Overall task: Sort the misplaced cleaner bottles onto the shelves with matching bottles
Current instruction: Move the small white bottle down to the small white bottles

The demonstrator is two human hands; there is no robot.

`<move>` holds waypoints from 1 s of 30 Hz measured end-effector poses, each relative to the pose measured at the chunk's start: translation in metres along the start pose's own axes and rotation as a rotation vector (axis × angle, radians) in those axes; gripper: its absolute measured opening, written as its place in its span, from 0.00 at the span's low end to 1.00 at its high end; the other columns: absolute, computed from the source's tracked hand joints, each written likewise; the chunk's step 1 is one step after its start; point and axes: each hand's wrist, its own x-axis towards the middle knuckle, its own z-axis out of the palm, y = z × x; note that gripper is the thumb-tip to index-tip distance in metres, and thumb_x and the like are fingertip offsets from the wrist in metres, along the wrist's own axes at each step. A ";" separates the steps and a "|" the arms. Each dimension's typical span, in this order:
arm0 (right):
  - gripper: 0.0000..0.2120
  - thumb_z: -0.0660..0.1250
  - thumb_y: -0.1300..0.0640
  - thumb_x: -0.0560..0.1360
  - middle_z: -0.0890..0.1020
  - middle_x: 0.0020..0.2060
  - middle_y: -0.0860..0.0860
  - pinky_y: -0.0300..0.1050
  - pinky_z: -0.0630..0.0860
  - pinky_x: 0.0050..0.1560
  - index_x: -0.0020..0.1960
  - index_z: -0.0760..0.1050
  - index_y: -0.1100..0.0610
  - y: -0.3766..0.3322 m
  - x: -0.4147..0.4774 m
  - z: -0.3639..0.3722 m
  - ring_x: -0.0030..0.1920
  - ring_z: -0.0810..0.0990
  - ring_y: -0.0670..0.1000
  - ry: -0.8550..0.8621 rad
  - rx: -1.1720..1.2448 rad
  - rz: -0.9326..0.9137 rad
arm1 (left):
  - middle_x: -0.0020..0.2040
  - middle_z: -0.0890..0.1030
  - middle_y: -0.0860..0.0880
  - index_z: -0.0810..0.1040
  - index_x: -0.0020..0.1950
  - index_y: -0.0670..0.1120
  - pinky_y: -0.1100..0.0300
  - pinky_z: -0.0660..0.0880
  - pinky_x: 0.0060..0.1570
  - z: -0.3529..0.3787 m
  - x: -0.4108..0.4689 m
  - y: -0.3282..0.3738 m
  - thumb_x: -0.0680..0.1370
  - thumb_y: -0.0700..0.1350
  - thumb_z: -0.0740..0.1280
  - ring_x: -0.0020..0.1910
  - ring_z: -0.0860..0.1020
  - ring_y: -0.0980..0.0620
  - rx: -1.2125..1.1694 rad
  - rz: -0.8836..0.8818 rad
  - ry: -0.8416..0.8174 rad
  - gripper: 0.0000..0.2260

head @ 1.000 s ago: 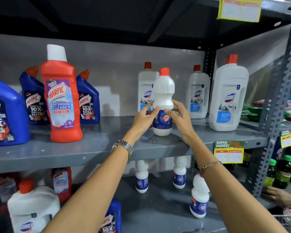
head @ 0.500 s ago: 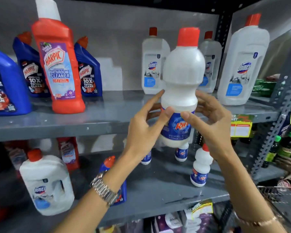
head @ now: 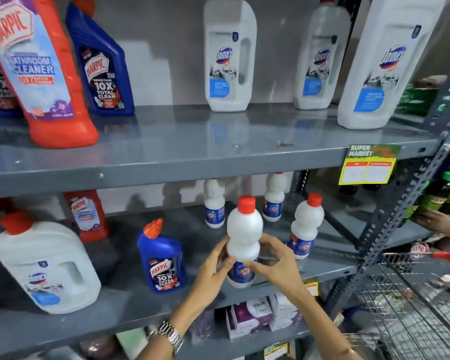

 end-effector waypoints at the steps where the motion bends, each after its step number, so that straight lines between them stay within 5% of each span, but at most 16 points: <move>1: 0.25 0.79 0.63 0.62 0.85 0.49 0.47 0.51 0.80 0.55 0.55 0.77 0.48 0.008 0.008 0.001 0.51 0.83 0.47 -0.013 -0.012 0.023 | 0.63 0.70 0.63 0.63 0.63 0.62 0.73 0.70 0.57 0.001 0.008 -0.009 0.76 0.44 0.62 0.61 0.70 0.71 0.010 -0.023 0.007 0.20; 6: 0.25 0.78 0.59 0.60 0.84 0.49 0.55 0.53 0.81 0.52 0.54 0.75 0.54 0.048 0.044 -0.001 0.49 0.84 0.53 -0.031 -0.034 0.079 | 0.64 0.71 0.57 0.61 0.65 0.57 0.75 0.70 0.53 0.006 0.046 -0.048 0.78 0.38 0.60 0.58 0.71 0.74 0.029 -0.079 0.032 0.21; 13: 0.25 0.77 0.63 0.61 0.83 0.51 0.53 0.39 0.80 0.48 0.54 0.73 0.50 0.080 0.058 0.000 0.50 0.83 0.47 -0.043 0.014 0.111 | 0.69 0.70 0.51 0.60 0.71 0.52 0.73 0.70 0.58 0.010 0.067 -0.082 0.79 0.41 0.61 0.66 0.69 0.57 0.053 -0.133 0.002 0.22; 21: 0.26 0.76 0.59 0.63 0.81 0.57 0.54 0.53 0.78 0.59 0.59 0.73 0.52 0.085 0.052 0.001 0.57 0.81 0.53 -0.070 0.107 0.116 | 0.68 0.70 0.55 0.61 0.66 0.62 0.70 0.70 0.59 0.009 0.063 -0.080 0.78 0.43 0.62 0.66 0.70 0.59 0.042 -0.104 0.011 0.21; 25: 0.27 0.73 0.53 0.65 0.76 0.63 0.49 0.38 0.73 0.62 0.63 0.71 0.49 0.067 0.025 0.019 0.63 0.75 0.45 0.232 0.138 0.062 | 0.67 0.72 0.60 0.65 0.64 0.62 0.69 0.68 0.62 0.008 0.040 -0.066 0.78 0.38 0.62 0.65 0.70 0.65 -0.018 0.000 0.154 0.22; 30: 0.20 0.68 0.52 0.69 0.77 0.57 0.53 0.44 0.73 0.60 0.59 0.73 0.55 0.021 -0.011 0.071 0.60 0.75 0.49 0.480 0.045 -0.244 | 0.62 0.77 0.58 0.79 0.55 0.49 0.69 0.74 0.54 -0.006 -0.008 -0.029 0.76 0.38 0.64 0.59 0.77 0.58 0.126 0.267 0.464 0.11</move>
